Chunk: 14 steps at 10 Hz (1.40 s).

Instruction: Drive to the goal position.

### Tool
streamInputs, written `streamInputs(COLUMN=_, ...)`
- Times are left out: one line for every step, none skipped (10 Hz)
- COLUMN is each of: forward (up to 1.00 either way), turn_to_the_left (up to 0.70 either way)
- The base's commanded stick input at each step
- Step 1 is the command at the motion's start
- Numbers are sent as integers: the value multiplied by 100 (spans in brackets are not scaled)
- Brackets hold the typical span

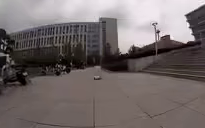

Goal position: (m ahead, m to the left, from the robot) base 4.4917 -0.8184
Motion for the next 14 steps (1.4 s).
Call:
streamInputs(forward=100, turn_to_the_left=0)
streamInputs(forward=100, turn_to_the_left=0)
streamInputs(forward=100, turn_to_the_left=0)
streamInputs(forward=100, turn_to_the_left=0)
streamInputs(forward=100, turn_to_the_left=0)
streamInputs(forward=100, turn_to_the_left=0)
streamInputs(forward=100, turn_to_the_left=0)
streamInputs(forward=100, turn_to_the_left=0)
streamInputs(forward=100, turn_to_the_left=0)
streamInputs(forward=100, turn_to_the_left=0)
streamInputs(forward=100, turn_to_the_left=0)
streamInputs(forward=100, turn_to_the_left=0)
streamInputs(forward=100, turn_to_the_left=0)
streamInputs(forward=100, turn_to_the_left=0)
